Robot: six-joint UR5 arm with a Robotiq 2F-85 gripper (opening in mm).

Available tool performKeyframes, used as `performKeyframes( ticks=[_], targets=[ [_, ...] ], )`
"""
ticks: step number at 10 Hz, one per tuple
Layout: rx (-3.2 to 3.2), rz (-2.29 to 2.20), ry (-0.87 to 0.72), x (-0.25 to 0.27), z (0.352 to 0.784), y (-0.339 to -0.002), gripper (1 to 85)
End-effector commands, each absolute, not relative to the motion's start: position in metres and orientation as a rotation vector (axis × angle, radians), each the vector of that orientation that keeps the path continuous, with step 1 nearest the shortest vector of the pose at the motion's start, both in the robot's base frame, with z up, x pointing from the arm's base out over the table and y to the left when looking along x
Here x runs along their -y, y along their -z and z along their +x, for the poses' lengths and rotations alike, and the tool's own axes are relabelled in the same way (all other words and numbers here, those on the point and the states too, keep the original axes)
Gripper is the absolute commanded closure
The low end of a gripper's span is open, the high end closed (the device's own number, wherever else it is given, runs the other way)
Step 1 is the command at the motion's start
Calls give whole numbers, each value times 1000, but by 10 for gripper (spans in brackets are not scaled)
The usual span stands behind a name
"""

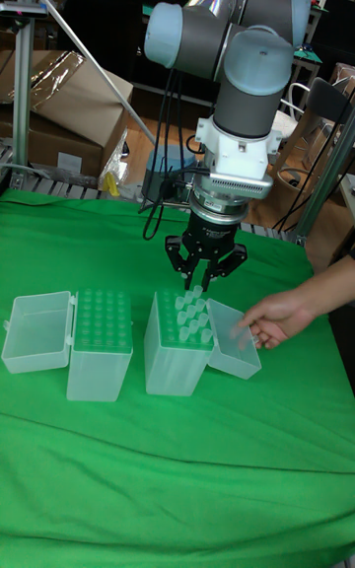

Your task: Insert a large pipette tip into the holder for large pipette tips

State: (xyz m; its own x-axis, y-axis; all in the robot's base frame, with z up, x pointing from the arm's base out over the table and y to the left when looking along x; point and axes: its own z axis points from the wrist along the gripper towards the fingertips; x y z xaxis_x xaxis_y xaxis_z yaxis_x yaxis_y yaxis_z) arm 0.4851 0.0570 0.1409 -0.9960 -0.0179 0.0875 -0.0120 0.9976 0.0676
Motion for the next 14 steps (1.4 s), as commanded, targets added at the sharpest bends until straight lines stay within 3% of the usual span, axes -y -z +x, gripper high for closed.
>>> performKeyframes(
  ticks=[1,3,5,8,14],
  targets=[
    [3044,-16,110,-59,482,-141,583],
    [3021,-86,82,-63,481,-146,697],
    [3017,-106,78,-68,481,-148,720],
    [2997,-157,30,-68,479,-156,833],
    [2957,-129,26,-80,485,-208,847]
  ],
)
